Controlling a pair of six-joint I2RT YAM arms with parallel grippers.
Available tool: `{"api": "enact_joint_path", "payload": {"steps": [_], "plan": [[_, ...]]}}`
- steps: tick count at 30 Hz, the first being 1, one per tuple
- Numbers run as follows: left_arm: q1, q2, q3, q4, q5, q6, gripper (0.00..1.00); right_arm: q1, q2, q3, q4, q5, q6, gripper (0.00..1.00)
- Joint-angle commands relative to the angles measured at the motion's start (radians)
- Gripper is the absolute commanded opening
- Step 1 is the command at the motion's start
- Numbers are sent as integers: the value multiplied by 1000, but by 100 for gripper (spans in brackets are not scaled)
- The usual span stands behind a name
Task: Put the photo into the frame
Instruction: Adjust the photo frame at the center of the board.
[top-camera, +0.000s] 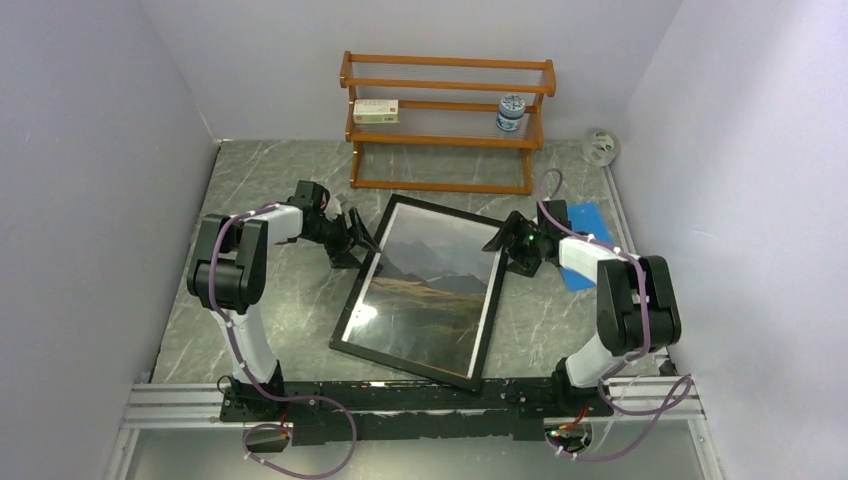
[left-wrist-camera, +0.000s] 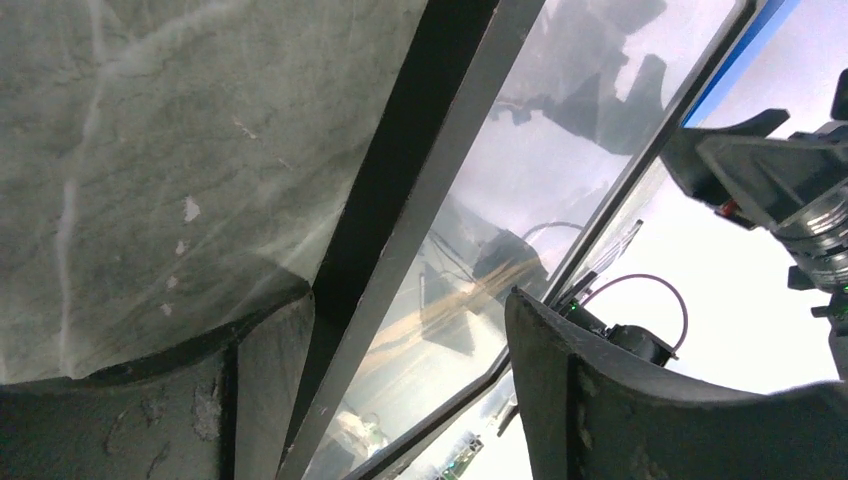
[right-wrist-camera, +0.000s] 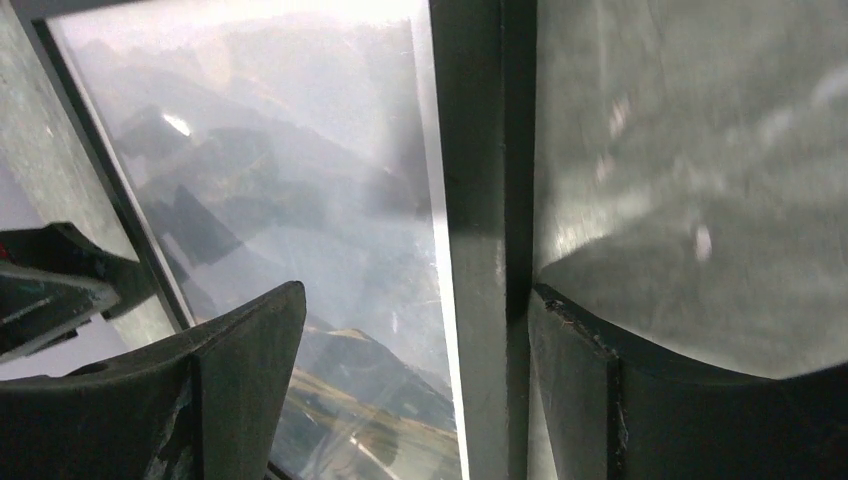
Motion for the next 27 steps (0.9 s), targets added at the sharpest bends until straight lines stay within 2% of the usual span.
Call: {"api": "enact_joint_path", "payload": {"steps": [1,7,10,13,20,23,27], "plan": [[-12,-7,-55,24,-37,-24,76,30,109,126,113,-81,-31,83],[-12,-80,-118,35,-174,-64,75,74,231,271,105,-67,-42,81],[-12,-115,-127,20,-244,-66,75,80,238,305,92,-37,-36,81],[-12,-154,-103,-45,-347,-38,77,80,217,348,7,46,-50,84],[-2,-310,17,-241,-619,56,93,79,47,476,-285,400,-121,99],[-1,-397,57,-317,-674,83,94,78,-41,518,-406,533,-147,99],[-1,-537,107,-407,-667,101,91,79,-189,536,-551,656,-182,99]]}}
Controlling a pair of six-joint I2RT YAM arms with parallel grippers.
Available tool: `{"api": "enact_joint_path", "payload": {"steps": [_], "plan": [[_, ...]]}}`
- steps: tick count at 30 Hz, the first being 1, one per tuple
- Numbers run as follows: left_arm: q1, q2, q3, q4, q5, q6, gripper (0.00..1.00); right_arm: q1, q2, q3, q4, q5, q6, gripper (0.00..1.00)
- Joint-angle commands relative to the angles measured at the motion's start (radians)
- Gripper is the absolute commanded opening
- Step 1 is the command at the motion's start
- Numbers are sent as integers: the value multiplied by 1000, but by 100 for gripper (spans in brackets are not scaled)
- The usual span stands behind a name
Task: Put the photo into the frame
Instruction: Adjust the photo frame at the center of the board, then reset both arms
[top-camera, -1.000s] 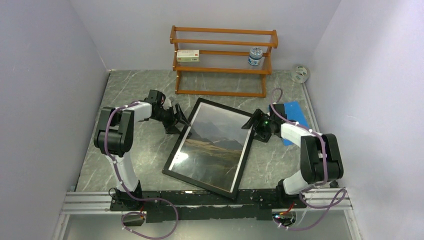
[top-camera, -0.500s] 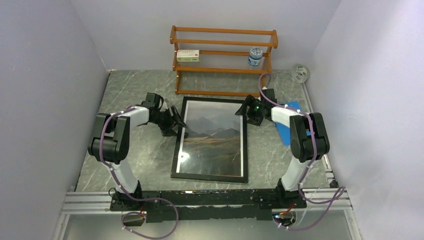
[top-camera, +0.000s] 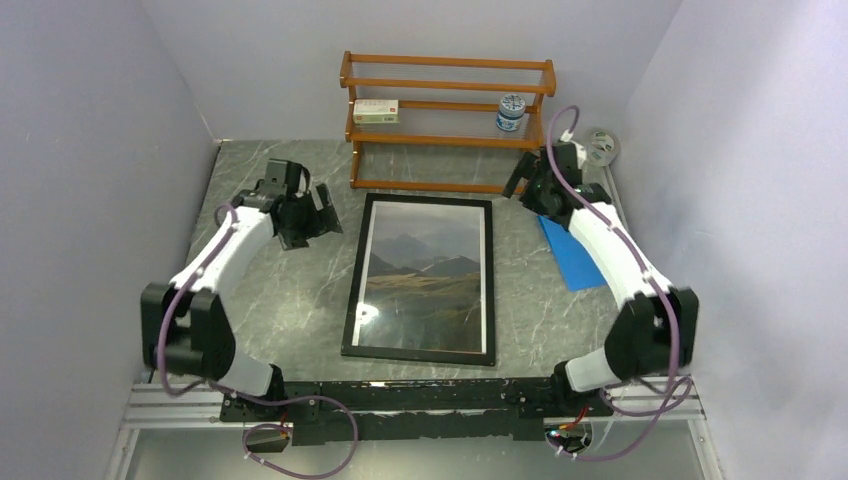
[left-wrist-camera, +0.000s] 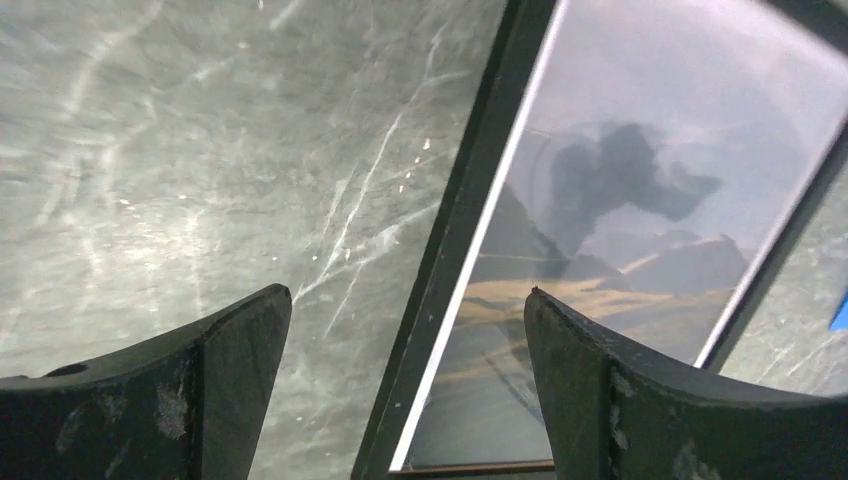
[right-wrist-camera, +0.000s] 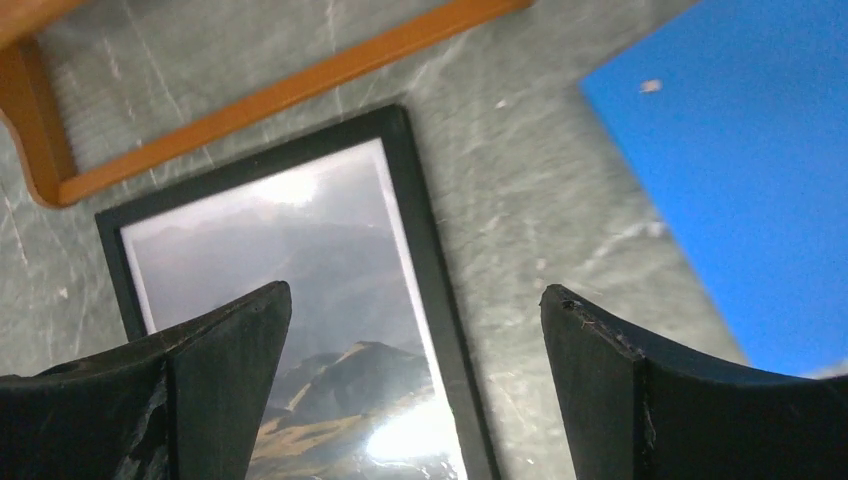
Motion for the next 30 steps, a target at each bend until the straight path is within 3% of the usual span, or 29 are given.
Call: {"api": "enact_joint_path", "payload": {"steps": [1,6,13,23,30], "plan": [[0,-184,78,-142,-58,54,91,-3,-189,50,-242,254,-47,98],[-1,-439,89,-185,-55,92,92,-3,-435,28,-358,343,-85,97],[-2,-701,178,-331,-96,131,94,-3,-692,55,-482,281,-92,99],[-1,-802,386,-579,-210,161,94,-3,-829,297,-703,291,-90,99],[-1,-835,479,-647,-190,181,94,-4,-843,398,-762,282,-103,99]]}}
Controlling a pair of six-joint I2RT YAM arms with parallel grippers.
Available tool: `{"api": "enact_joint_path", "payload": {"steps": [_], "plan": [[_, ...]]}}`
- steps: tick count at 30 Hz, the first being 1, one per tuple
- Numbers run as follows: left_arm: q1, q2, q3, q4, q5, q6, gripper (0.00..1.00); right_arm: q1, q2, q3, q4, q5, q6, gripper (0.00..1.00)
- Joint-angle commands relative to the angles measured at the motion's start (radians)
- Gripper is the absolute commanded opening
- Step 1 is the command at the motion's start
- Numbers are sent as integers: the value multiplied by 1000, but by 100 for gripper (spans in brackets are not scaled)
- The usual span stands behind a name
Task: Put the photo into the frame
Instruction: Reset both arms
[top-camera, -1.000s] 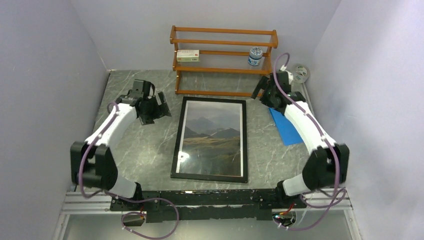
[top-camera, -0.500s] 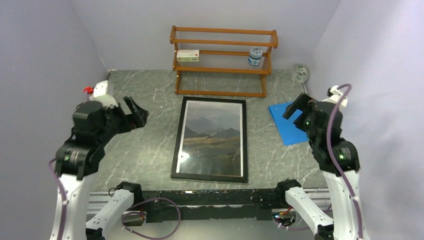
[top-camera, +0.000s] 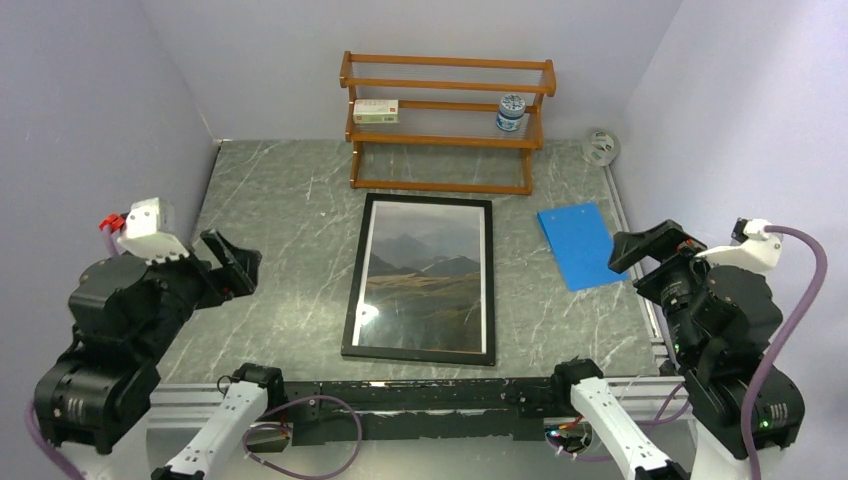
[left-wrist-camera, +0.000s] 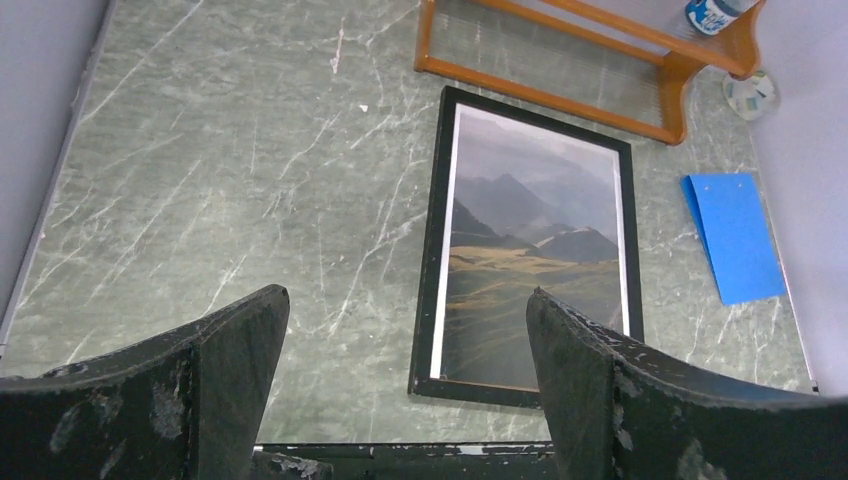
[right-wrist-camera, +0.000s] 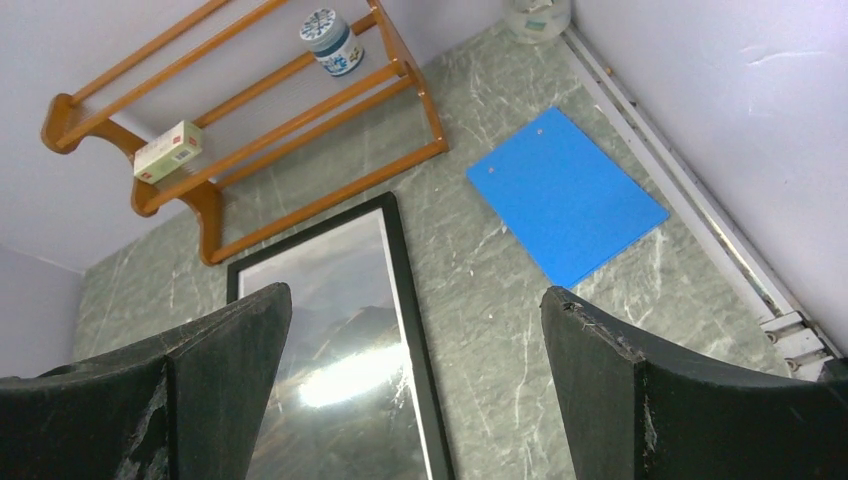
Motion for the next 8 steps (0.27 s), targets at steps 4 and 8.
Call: {"api": "enact_joint_path", "payload": {"steps": [4,8], "plan": [[-1,-18,63,-95,-31,26,94,-3,-6,42,-63,3,-17,99],[-1,-24,57,-96,-34,23,94,-3,-6,28,-57,-7,-12,99]]}}
